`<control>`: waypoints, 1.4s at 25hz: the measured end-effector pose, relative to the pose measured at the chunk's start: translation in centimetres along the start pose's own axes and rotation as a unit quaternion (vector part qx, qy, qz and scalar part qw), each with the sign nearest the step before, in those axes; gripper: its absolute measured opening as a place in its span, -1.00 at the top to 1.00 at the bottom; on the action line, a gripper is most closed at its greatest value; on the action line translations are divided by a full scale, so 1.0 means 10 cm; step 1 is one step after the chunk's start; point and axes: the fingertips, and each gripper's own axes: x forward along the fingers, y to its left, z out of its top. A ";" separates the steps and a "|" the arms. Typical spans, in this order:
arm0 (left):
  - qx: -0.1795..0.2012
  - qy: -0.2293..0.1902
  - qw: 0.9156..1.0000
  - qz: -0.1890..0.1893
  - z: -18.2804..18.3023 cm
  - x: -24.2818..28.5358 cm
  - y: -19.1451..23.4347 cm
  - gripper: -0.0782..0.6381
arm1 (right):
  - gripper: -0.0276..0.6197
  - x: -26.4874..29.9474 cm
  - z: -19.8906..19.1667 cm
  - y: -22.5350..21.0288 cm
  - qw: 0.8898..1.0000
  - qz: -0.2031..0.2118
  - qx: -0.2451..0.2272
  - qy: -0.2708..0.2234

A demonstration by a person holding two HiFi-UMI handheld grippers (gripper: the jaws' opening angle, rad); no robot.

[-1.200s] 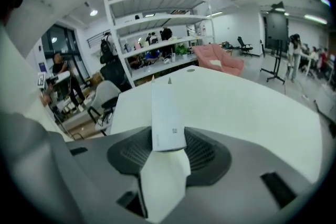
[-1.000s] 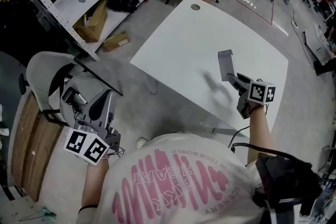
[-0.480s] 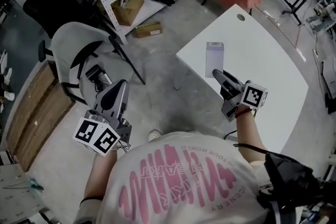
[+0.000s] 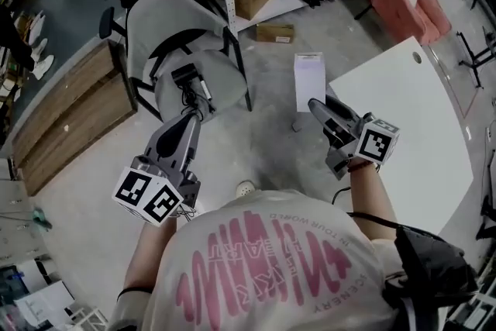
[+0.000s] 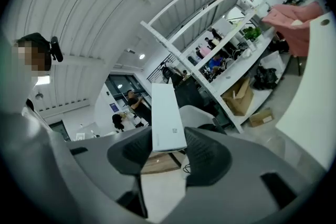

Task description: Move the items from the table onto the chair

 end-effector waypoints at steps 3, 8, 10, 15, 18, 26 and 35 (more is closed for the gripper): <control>-0.002 -0.011 0.999 0.031 -0.01 -0.25 0.29 0.76 | 0.32 0.43 -0.12 0.14 0.999 0.029 -0.010 0.018; -0.012 -0.031 0.996 0.077 0.06 -0.62 0.54 0.76 | 0.32 0.92 -0.22 0.44 0.996 0.081 -0.007 0.046; -0.016 -0.039 0.995 0.093 0.09 -0.74 0.67 0.76 | 0.32 1.12 -0.22 0.54 0.993 0.103 -0.006 0.051; -0.028 -0.060 0.989 0.130 0.14 -0.93 0.95 0.76 | 0.32 1.56 -0.26 0.66 0.989 0.134 0.021 0.065; -0.034 -0.068 0.987 0.144 0.16 -0.99 0.98 0.76 | 0.32 1.72 -0.29 0.66 0.986 0.137 0.050 0.076; -0.064 -0.066 0.976 0.197 0.08 -1.00 1.34 0.76 | 0.32 2.37 -0.50 0.30 0.981 0.112 0.107 0.116; -0.126 -0.047 0.942 0.307 0.03 -1.16 1.91 0.76 | 0.32 3.14 -1.31 -1.11 0.963 -0.054 0.081 0.253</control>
